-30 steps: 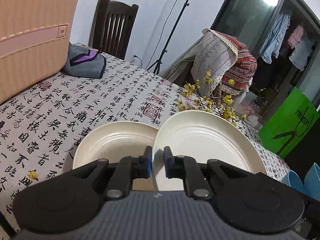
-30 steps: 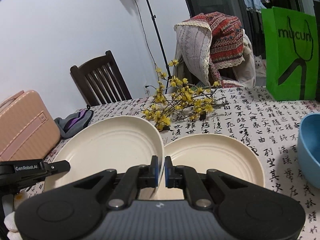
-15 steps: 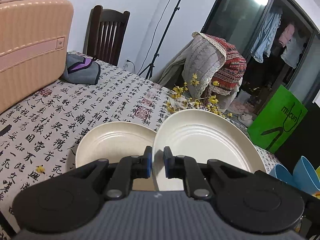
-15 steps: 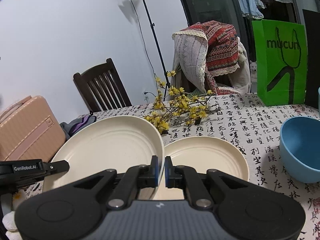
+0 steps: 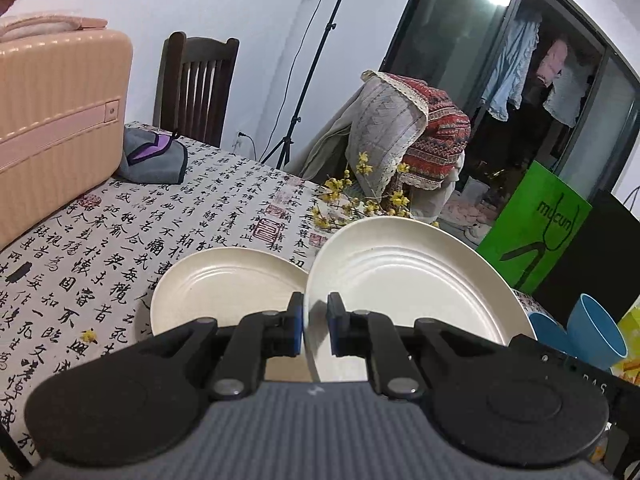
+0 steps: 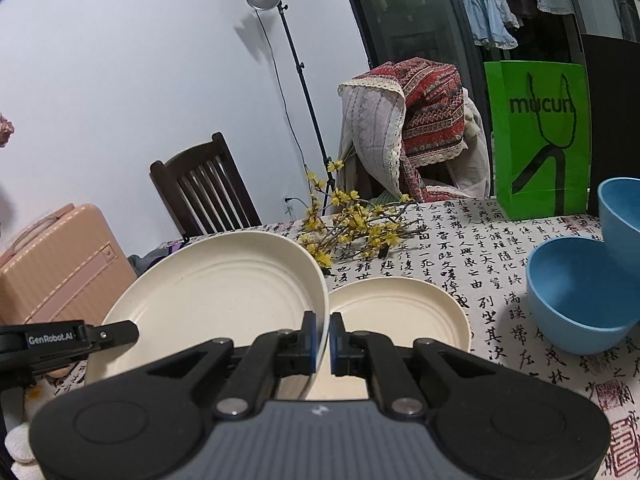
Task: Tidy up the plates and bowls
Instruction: 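Lift the cream plate with both grippers off the other plates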
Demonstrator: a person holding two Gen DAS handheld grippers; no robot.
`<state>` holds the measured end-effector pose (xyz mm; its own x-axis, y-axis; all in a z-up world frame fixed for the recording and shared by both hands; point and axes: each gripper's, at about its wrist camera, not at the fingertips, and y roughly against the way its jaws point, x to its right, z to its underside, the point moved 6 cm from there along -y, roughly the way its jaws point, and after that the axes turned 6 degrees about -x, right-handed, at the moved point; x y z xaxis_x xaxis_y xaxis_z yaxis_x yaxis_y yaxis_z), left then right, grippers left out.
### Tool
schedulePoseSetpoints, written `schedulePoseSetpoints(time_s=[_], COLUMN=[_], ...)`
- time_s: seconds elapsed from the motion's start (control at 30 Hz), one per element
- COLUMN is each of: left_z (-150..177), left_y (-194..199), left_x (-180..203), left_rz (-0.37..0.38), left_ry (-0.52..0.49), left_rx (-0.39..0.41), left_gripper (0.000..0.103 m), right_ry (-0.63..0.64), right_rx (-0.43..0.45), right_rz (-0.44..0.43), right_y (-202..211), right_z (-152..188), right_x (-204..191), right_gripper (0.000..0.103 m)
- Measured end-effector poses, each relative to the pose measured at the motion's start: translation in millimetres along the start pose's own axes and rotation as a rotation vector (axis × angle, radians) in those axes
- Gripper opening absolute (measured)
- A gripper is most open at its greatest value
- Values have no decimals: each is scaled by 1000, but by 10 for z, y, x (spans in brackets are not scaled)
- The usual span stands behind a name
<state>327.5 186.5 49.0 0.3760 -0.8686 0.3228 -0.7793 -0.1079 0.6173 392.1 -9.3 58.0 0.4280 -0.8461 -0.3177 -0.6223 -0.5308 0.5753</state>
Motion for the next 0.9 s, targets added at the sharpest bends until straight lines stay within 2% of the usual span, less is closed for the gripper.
schedulePoseSetpoints(time_s=[0.9], left_z=[273], left_y=[430], left_x=[159], left_rz=[58], left_ry=[-40], left_rx=[20], left_gripper=[12], right_ry=[-23], right_rx=[62], right_rz=[20], right_y=[559], right_z=[244], right_x=[66], right_gripper=[6])
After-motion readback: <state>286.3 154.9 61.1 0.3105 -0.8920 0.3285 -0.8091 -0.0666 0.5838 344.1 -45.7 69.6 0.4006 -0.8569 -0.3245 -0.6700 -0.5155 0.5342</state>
